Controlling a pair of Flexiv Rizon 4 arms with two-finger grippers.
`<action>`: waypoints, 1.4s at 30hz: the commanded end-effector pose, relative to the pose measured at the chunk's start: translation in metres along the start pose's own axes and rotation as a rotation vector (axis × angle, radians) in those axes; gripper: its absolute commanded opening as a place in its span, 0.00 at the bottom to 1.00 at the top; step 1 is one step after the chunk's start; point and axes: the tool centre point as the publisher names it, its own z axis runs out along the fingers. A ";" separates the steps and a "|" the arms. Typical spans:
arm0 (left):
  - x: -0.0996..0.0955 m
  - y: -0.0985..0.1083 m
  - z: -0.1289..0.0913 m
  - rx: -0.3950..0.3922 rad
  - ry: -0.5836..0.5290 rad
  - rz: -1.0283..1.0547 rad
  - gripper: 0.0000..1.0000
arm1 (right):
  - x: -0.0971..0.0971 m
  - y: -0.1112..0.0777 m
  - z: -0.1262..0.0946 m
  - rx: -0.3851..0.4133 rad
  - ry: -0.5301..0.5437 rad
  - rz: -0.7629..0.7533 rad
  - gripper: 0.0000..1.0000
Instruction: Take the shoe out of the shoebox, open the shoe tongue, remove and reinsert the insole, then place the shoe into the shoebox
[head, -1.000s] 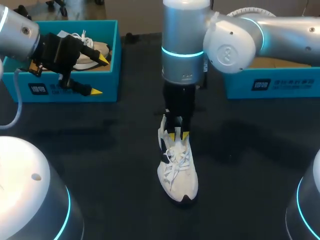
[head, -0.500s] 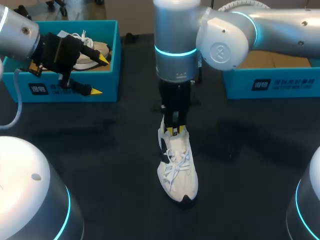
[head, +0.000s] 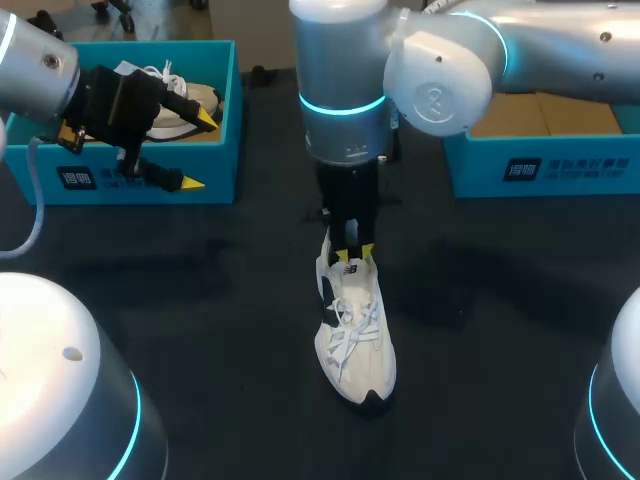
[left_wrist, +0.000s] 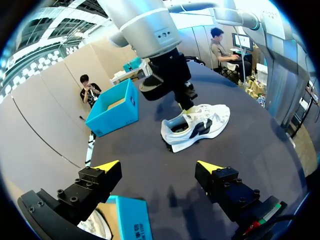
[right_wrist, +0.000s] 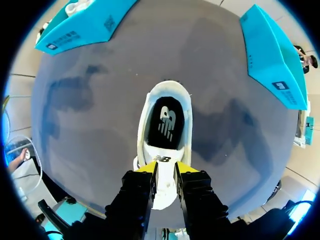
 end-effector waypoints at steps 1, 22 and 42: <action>0.000 0.000 0.000 -0.003 0.003 0.000 1.00 | 0.001 0.009 0.023 0.003 0.036 -0.015 0.22; 0.000 0.000 0.000 -0.003 0.003 0.000 1.00 | 0.020 0.011 -0.048 -0.118 -0.157 -0.639 0.67; 0.000 0.000 0.000 -0.003 0.003 0.000 1.00 | 0.024 0.034 -0.055 -0.092 -0.326 -1.149 1.00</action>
